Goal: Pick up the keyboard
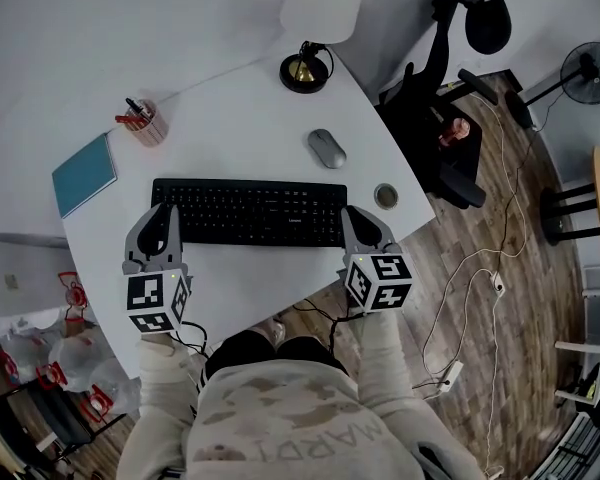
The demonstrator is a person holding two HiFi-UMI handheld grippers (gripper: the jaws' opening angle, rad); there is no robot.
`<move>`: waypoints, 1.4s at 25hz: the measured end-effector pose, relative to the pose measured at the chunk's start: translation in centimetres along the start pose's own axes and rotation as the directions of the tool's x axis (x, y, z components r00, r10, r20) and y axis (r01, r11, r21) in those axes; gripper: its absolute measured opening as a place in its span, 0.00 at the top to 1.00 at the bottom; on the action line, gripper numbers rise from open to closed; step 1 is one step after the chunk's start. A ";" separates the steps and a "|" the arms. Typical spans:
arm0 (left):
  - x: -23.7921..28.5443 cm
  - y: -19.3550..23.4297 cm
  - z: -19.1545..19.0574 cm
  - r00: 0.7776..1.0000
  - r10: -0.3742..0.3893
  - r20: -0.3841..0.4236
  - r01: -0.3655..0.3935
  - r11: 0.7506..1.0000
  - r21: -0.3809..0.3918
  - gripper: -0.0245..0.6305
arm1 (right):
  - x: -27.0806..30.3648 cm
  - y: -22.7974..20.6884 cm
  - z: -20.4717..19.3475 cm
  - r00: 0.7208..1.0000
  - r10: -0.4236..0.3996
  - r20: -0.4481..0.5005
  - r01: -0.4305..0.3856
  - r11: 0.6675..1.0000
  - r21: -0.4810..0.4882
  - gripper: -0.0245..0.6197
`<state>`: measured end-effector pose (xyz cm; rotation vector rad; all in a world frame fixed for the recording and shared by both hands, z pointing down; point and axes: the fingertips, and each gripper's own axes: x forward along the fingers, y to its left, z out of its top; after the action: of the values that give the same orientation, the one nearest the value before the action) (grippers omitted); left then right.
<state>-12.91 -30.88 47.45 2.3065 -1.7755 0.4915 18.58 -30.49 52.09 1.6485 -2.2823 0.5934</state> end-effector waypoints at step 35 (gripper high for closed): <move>7.3 7.7 -13.5 0.919 -0.097 -0.382 0.007 0.973 -0.231 0.45 | 6.4 -3.0 -8.1 0.965 0.029 -0.262 0.005 0.991 0.130 0.50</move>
<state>-20.59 -34.84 62.29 1.9317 -1.4879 0.6522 19.18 -32.91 62.56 1.5075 -2.1007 0.9233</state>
